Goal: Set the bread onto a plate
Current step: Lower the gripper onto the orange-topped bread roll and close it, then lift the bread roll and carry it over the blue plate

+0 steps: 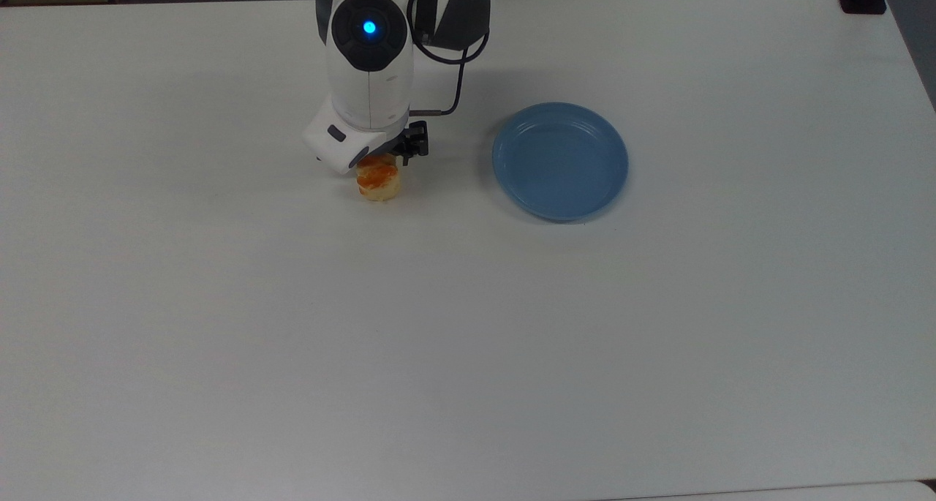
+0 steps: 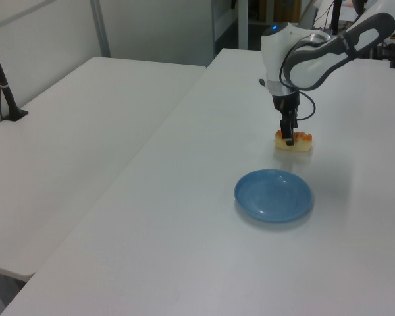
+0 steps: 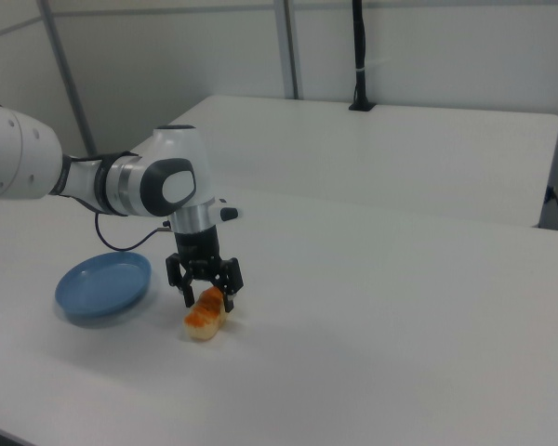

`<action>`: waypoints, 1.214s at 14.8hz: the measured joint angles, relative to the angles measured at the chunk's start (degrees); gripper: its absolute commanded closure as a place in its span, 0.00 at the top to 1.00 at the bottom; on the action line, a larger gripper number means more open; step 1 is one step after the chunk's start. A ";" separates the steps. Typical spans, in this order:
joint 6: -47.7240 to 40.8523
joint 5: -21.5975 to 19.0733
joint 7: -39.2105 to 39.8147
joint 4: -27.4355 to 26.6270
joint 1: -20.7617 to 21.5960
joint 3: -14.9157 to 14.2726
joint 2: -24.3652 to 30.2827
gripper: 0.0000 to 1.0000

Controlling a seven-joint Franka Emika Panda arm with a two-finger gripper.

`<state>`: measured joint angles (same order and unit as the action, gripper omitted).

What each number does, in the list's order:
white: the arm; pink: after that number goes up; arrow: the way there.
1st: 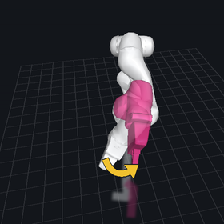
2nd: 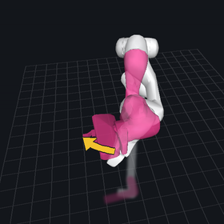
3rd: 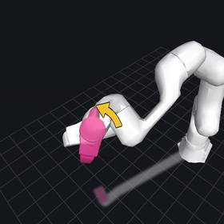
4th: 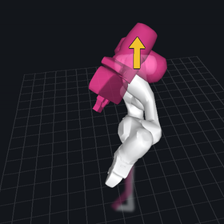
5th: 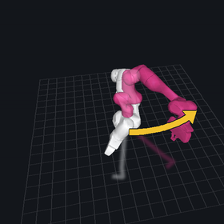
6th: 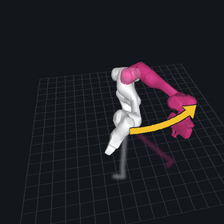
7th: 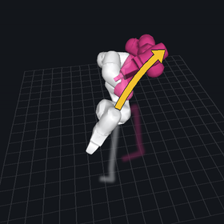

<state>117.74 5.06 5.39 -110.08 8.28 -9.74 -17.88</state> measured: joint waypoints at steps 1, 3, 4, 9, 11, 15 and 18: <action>0.15 0.03 0.01 -0.19 0.00 0.00 0.00 0.46; 0.16 0.03 0.02 -0.20 0.00 0.00 0.01 0.38; 0.16 0.03 0.02 -0.18 0.00 0.00 0.07 0.38; 0.18 -1.18 -0.79 1.46 0.87 -0.01 0.98 0.39; 0.15 -3.75 -2.64 3.84 2.16 0.01 1.52 0.39; 0.06 -6.20 -8.31 7.73 6.41 0.53 2.22 0.40; 0.04 -6.26 -13.06 8.39 11.06 1.69 2.20 0.40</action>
<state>117.78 -1.20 -7.67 -101.69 19.34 -8.06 -15.68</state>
